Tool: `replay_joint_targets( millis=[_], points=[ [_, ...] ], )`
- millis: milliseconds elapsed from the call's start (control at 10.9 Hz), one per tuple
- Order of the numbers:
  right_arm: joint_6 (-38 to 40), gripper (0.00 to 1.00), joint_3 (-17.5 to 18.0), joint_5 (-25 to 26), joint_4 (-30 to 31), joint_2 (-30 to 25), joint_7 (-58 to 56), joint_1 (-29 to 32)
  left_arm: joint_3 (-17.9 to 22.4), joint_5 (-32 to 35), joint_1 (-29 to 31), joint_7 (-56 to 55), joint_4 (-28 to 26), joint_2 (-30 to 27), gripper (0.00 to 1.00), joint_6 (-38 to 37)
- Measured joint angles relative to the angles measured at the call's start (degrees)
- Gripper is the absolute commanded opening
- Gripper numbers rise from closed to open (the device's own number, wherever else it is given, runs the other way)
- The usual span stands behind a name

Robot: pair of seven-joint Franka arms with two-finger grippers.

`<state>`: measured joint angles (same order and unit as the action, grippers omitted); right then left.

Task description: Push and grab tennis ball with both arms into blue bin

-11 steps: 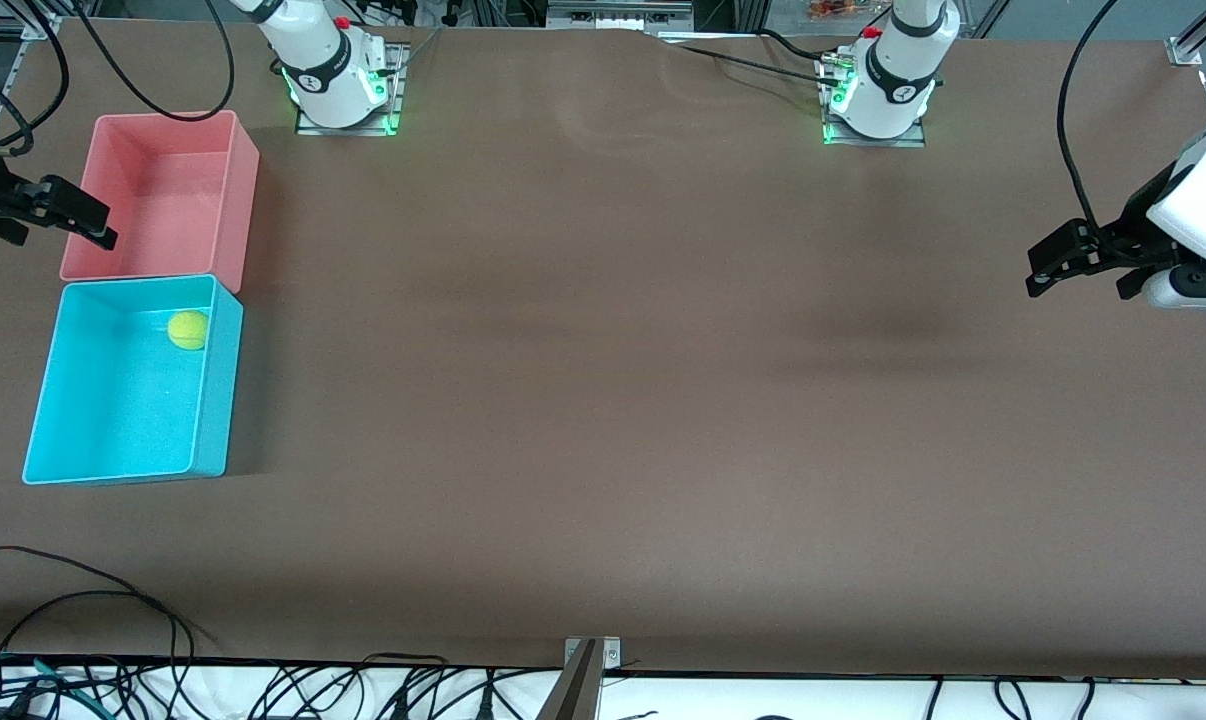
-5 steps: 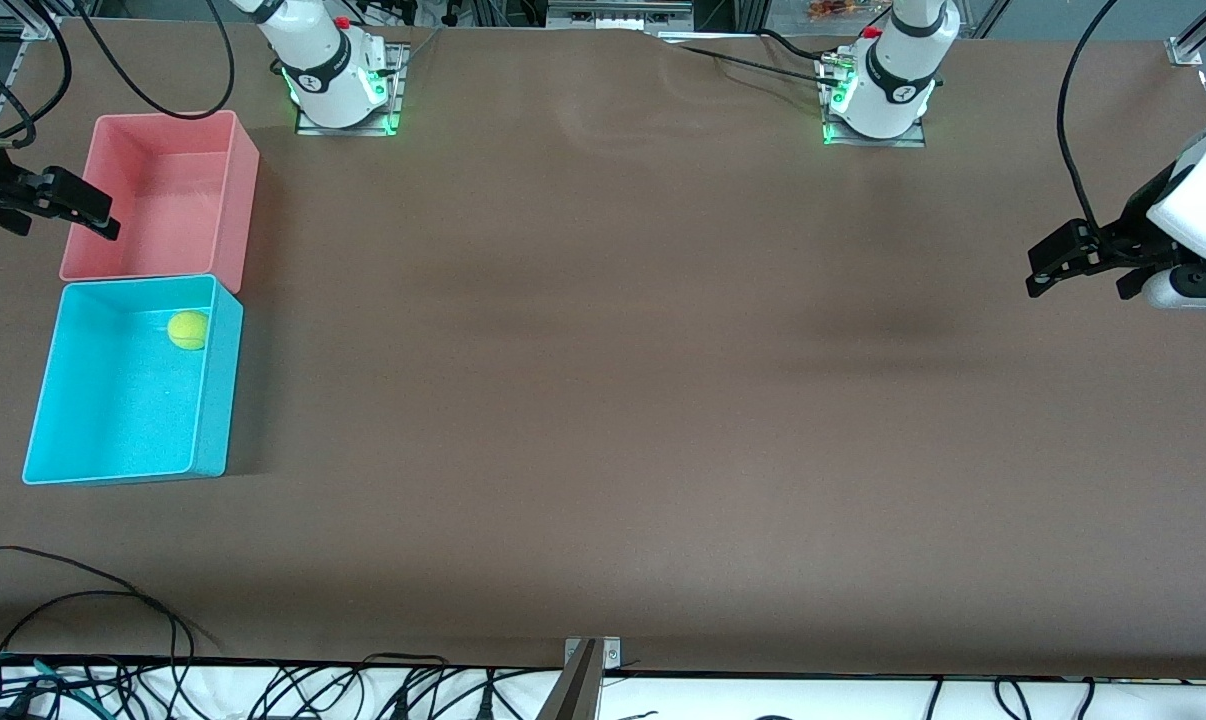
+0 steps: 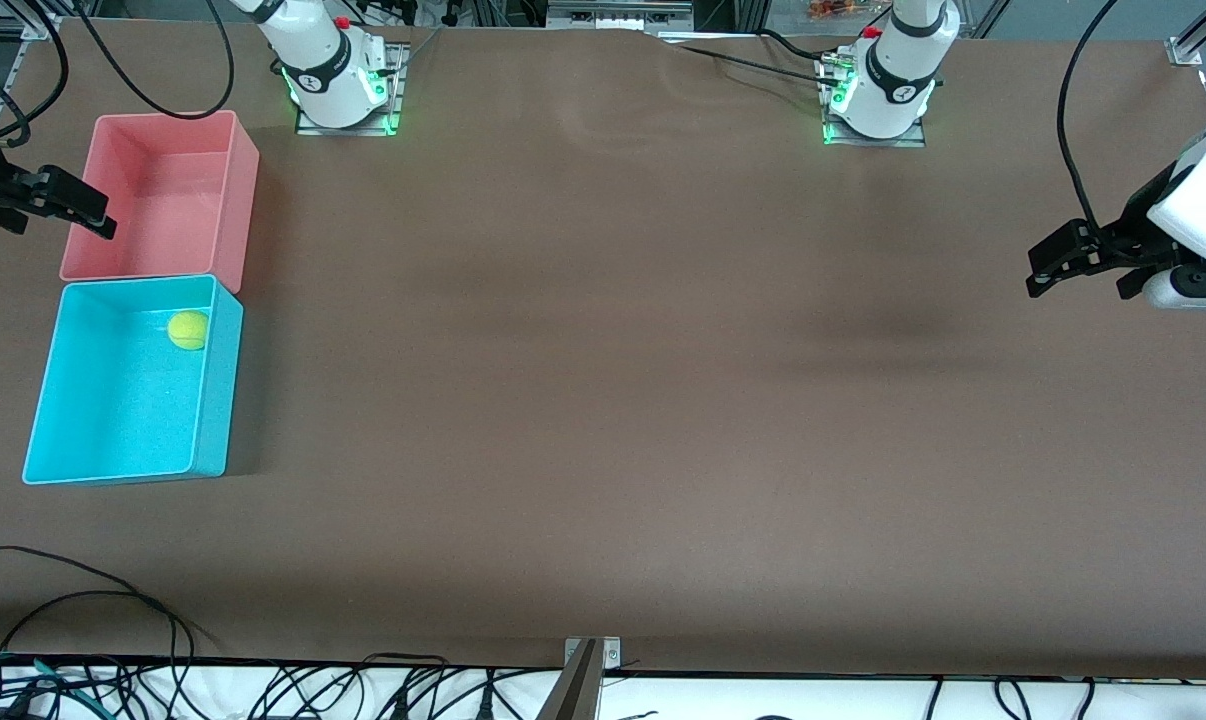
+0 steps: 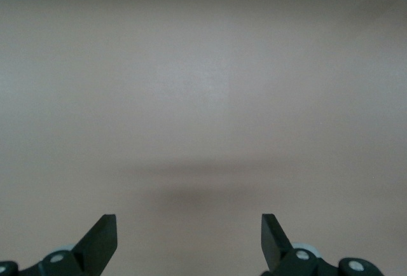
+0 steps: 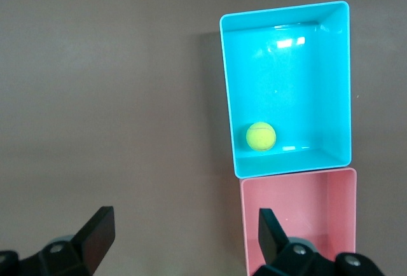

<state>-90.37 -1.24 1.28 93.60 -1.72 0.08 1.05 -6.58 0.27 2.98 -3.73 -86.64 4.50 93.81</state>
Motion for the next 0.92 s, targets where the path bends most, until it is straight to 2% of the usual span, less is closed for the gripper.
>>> replay_joint_targets(
  millis=[916],
  points=[
    [1.12, 1.0, 0.26, -0.1, -0.26, 0.75, 0.0, -0.15, 0.0, 0.0, 0.0, -0.06, 0.0, 0.23, 1.0, 0.0]
  ],
)
